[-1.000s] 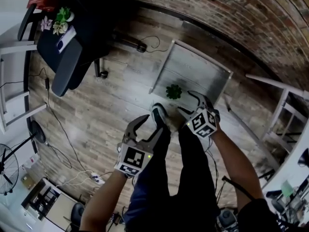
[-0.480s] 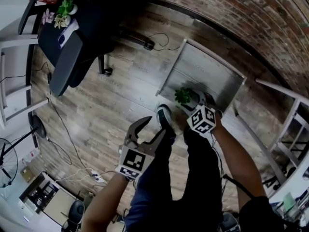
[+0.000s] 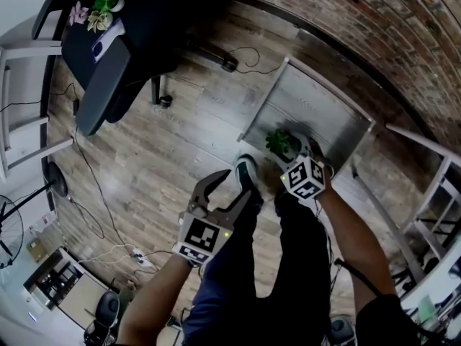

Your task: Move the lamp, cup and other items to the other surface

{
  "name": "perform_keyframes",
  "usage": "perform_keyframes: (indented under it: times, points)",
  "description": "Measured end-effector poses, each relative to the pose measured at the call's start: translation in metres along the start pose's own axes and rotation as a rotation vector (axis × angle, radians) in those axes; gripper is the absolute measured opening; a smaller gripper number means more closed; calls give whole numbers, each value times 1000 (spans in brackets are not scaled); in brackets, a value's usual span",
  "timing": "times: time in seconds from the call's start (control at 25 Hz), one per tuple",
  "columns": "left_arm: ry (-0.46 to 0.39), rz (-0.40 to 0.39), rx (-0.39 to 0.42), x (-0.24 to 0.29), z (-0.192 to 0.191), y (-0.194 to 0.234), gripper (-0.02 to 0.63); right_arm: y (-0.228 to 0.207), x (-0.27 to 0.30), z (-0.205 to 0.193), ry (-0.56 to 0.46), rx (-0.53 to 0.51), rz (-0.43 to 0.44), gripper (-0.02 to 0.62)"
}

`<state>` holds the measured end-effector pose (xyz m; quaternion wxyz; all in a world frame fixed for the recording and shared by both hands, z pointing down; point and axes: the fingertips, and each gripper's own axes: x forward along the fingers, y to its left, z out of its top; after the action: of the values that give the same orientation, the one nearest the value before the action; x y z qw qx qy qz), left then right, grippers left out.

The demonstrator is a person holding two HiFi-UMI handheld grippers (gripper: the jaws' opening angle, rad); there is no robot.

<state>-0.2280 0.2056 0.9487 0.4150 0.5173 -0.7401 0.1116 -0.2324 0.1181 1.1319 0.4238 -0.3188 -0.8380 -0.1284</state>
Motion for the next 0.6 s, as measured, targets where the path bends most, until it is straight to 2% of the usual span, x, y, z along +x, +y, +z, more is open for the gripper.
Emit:
perform_keyframes:
  times: [0.6]
  points:
    - [4, -19, 26, -6, 18, -9, 222, -10, -36, 13, -32, 62, -42, 270]
